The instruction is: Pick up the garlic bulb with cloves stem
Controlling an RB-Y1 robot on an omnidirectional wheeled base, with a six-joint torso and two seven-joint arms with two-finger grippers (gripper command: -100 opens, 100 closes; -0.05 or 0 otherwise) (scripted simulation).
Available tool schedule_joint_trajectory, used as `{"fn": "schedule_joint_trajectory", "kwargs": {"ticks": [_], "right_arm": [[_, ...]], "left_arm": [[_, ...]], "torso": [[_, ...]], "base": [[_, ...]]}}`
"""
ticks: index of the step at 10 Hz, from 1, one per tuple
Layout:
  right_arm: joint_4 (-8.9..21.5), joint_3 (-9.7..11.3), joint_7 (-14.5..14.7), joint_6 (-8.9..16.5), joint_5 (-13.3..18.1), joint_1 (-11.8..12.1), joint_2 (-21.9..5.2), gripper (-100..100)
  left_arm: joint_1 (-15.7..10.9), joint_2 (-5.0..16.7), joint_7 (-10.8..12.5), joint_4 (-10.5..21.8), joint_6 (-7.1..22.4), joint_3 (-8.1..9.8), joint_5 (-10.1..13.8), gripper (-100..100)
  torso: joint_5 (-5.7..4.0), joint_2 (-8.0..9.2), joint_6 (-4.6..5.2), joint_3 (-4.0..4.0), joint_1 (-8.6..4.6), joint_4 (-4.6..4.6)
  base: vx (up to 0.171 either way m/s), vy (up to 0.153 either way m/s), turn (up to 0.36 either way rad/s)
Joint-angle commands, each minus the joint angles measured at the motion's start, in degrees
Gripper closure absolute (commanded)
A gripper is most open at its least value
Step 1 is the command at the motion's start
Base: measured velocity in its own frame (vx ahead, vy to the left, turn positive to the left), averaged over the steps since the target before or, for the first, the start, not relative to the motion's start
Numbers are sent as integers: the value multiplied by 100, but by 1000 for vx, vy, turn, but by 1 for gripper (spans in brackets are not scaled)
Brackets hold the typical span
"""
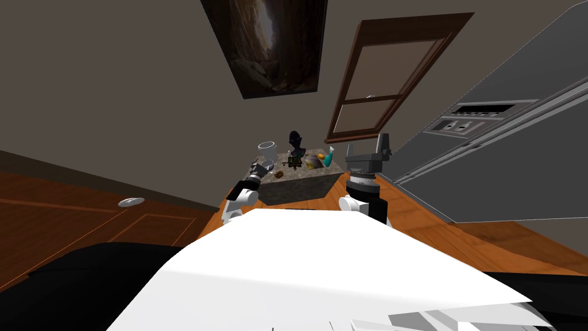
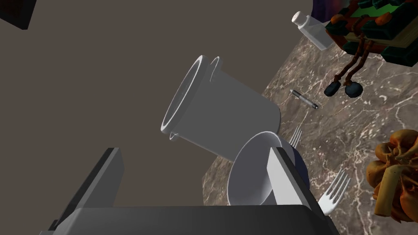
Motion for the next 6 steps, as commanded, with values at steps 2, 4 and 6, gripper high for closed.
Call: {"fn": "schedule_joint_trajectory", "kwargs": {"ticks": [2, 4, 6], "right_arm": [[0, 0, 0, 0, 0, 0, 0, 0], [0, 0, 0, 0, 0, 0, 0, 0], [0, 0, 0, 0, 0, 0, 0, 0]], "left_arm": [[-43, 6, 72, 13, 353, -7, 46, -100], [-133, 60, 212, 52, 745, -9, 162, -100], [-229, 120, 352, 92, 1010, -15, 272, -100]], "torso": [[0, 0, 0, 0, -1, 0], [0, -1, 0, -1, 0, 0], [0, -2, 0, -1, 0, 0]], "base": [[-6, -8, 6], [-4, -9, 25], [-2, -8, 11]]}}
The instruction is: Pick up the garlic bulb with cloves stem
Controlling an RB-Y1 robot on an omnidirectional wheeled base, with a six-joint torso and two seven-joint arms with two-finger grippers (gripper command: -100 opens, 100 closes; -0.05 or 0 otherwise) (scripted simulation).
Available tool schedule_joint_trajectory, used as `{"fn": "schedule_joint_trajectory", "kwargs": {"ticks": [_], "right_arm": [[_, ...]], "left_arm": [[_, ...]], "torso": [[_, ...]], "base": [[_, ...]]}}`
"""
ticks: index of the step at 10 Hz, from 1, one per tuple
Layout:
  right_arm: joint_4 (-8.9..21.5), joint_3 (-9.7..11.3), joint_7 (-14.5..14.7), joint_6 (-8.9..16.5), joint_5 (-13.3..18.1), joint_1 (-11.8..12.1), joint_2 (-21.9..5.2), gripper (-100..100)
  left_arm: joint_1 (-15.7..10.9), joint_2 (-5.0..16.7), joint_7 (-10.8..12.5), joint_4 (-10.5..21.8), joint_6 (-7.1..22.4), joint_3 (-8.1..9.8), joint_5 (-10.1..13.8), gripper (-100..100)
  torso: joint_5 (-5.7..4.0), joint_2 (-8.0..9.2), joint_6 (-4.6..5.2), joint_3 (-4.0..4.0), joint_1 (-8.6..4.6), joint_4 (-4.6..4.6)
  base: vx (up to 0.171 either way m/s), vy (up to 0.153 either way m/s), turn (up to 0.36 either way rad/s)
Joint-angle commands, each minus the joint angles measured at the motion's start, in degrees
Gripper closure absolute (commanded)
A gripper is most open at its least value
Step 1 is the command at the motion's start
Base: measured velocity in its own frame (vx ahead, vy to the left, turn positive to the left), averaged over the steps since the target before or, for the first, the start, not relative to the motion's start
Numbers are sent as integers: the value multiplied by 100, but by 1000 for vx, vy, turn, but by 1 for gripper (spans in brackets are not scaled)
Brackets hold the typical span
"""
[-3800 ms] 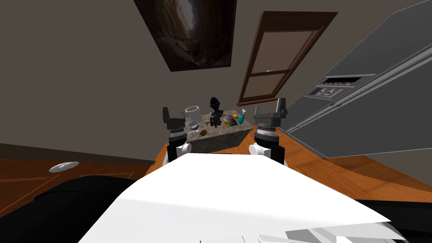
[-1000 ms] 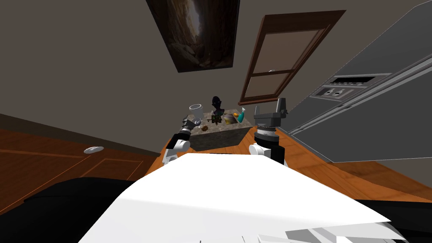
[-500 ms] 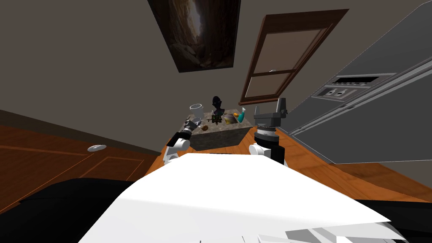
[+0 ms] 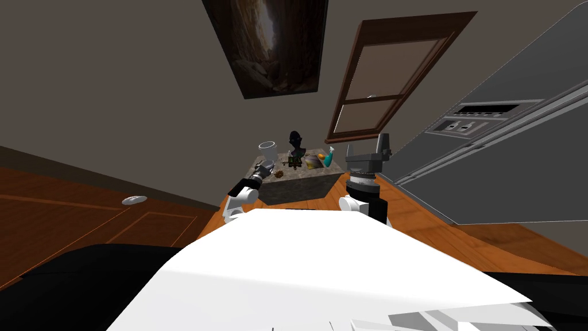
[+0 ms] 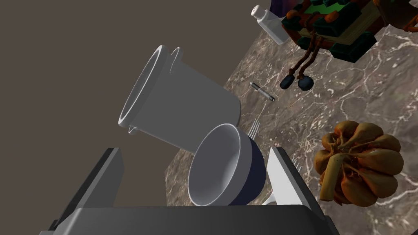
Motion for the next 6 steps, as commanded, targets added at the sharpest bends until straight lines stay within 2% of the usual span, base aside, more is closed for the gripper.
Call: {"fn": "schedule_joint_trajectory", "kwargs": {"ticks": [1, 2, 3, 5, 6], "right_arm": [[0, 0, 0, 0, 0, 0, 0, 0], [0, 0, 0, 0, 0, 0, 0, 0], [0, 0, 0, 0, 0, 0, 0, 0], [0, 0, 0, 0, 0, 0, 0, 0], [0, 0, 0, 0, 0, 0, 0, 0]], "left_arm": [[-28, 19, 75, 7, 286, -10, 45, -100], [-28, 19, 75, 7, 344, -10, 45, -100], [-129, 83, 215, 48, 575, -18, 148, -100], [-129, 83, 215, 48, 772, -18, 148, -100], [-233, 151, 353, 88, 994, -27, 242, -100]], "torso": [[0, 0, 0, 0, 0, 0], [0, 0, 0, 0, 0, 0], [0, 0, 0, 0, 2, 0], [0, -1, 0, -1, 0, 0], [0, -1, 0, 0, 1, 0]], "base": [[-1, -10, 18], [0, 0, 0], [2, -8, 29], [2, -8, 7], [5, -9, 24]]}}
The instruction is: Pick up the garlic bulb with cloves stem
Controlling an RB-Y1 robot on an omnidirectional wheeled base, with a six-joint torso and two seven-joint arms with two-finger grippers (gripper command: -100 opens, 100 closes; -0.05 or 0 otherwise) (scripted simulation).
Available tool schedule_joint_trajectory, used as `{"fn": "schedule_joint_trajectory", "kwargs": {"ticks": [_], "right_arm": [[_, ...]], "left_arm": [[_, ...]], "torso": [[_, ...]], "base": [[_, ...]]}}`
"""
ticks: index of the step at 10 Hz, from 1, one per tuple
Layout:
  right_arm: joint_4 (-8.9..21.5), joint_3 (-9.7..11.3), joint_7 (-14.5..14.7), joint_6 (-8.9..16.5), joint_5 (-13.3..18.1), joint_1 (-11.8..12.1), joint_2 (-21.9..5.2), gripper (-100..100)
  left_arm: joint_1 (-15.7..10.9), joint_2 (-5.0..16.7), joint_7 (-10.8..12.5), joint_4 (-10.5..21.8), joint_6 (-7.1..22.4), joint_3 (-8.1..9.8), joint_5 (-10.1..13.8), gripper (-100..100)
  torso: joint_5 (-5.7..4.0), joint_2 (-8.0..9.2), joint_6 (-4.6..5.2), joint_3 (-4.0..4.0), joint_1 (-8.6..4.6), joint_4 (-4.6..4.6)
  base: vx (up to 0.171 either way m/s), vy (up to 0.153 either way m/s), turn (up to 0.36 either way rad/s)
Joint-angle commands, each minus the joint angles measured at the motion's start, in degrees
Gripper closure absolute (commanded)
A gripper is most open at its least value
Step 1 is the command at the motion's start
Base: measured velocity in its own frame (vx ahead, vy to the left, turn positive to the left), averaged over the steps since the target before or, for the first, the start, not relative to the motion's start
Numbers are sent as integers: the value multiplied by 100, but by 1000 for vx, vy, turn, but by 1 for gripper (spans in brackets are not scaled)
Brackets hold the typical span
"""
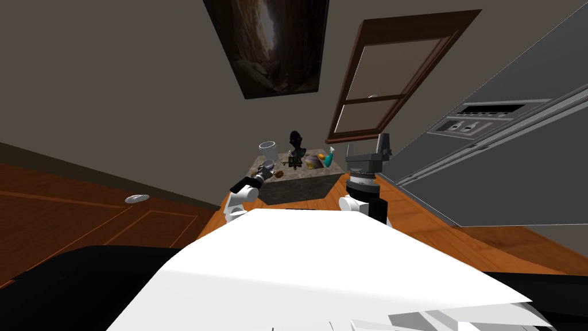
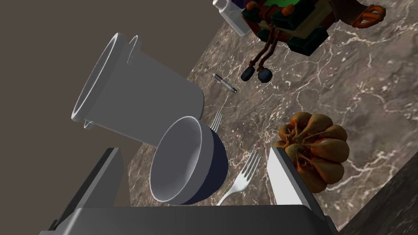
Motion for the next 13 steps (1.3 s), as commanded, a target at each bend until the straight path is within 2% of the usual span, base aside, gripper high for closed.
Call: {"fn": "schedule_joint_trajectory", "kwargs": {"ticks": [1, 2, 3, 4, 5, 6, 8, 9, 10, 13], "right_arm": [[0, 0, 0, 0, 0, 0, 0, 0], [0, 0, 0, 0, 0, 0, 0, 0], [0, 0, 0, 0, 0, 0, 0, 0], [0, 0, 0, 0, 0, 0, 0, 0], [0, 0, 0, 0, 0, 0, 0, 0], [0, 0, 0, 0, 0, 0, 0, 0], [0, 0, 0, 0, 0, 0, 0, 0], [0, 0, 0, 0, 0, 0, 0, 0], [0, 0, 0, 0, 0, 0, 0, 0], [0, 0, 0, 0, 0, 0, 0, 0]], "left_arm": [[-40, 25, 79, 7, 286, -7, 39, -100], [-40, 25, 79, 7, 340, -7, 39, -100], [-148, 95, 215, 47, 567, -19, 125, -100], [-148, 95, 215, 47, 721, -19, 125, -100], [-148, 95, 215, 47, 750, -19, 125, -100], [-258, 169, 349, 88, 968, -33, 202, -100], [-258, 169, 349, 88, 1147, -33, 202, -100], [-369, 246, 478, 131, 1373, -49, 270, -100], [-369, 246, 478, 131, 1525, -49, 270, -100], [-592, 410, 719, 220, 2030, -86, 377, -100]], "torso": [[0, 0, 0, 0, 0, 0], [0, 0, 0, 0, -1, 0], [0, 1, 0, 1, 1, 0], [0, -1, 0, -1, 0, 0], [0, -1, 0, -1, 0, -1], [0, 1, 0, 0, 1, 0], [0, -2, 0, -1, -1, -1], [0, 0, 0, 0, 1, 0], [0, -3, 0, -2, 0, -1], [0, -6, 0, -4, -1, -2]], "base": [[6, -10, 15], [0, 0, 0], [8, -8, 27], [9, -10, 14], [3, -5, -3], [9, -9, 25], [8, -8, 5], [15, -6, 23], [16, -8, 9], [22, -13, 16]]}}
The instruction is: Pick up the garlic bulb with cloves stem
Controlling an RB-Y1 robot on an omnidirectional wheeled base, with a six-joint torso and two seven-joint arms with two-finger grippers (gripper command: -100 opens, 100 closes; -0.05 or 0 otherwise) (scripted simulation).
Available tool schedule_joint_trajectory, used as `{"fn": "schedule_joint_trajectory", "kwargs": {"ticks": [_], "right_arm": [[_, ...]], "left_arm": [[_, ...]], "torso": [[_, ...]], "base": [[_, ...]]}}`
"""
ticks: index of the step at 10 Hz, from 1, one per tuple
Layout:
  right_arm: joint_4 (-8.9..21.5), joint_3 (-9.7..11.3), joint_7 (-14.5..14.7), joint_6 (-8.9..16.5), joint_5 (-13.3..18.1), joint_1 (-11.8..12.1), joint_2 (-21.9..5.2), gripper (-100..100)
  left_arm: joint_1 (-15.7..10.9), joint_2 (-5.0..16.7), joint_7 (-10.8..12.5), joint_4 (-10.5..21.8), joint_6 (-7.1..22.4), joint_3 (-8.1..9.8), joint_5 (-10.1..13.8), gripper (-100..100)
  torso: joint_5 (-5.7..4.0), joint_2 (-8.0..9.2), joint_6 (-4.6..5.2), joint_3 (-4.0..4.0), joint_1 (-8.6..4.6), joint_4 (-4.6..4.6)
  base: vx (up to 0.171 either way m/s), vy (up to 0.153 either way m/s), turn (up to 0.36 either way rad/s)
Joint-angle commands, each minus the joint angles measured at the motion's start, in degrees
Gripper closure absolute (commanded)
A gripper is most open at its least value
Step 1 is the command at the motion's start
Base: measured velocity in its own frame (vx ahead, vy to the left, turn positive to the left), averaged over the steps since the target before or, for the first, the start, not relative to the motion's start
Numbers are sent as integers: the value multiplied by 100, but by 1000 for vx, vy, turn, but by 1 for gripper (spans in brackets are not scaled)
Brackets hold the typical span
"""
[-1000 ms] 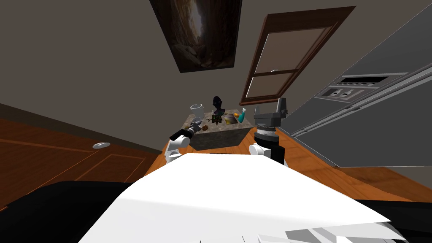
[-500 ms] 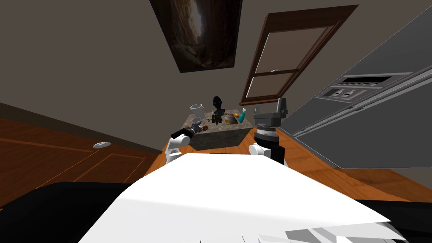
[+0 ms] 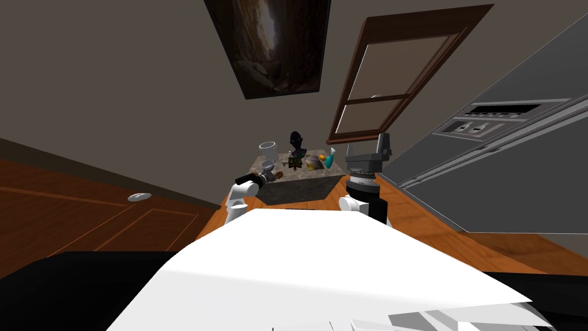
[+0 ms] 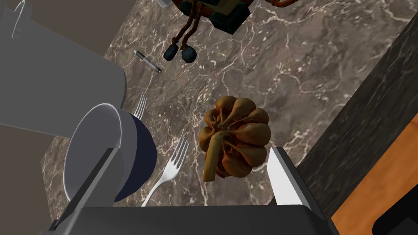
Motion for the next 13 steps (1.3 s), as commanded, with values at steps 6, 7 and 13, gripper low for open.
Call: {"fn": "schedule_joint_trajectory", "kwargs": {"ticks": [6, 7, 13], "right_arm": [[0, 0, 0, 0, 0, 0, 0, 0], [0, 0, 0, 0, 0, 0, 0, 0], [0, 0, 0, 0, 0, 0, 0, 0]], "left_arm": [[-372, 301, 388, 149, 1125, -80, 115, -100], [-372, 301, 388, 149, 1244, -80, 115, -100], [-770, 662, 734, 304, 2135, -171, 164, -100]], "torso": [[0, -1, 0, -1, 2, -1], [0, -3, 0, -2, 3, -1], [0, -3, 0, -2, 1, -1]], "base": [[26, -10, 12], [27, -7, 5], [33, -11, 8]]}}
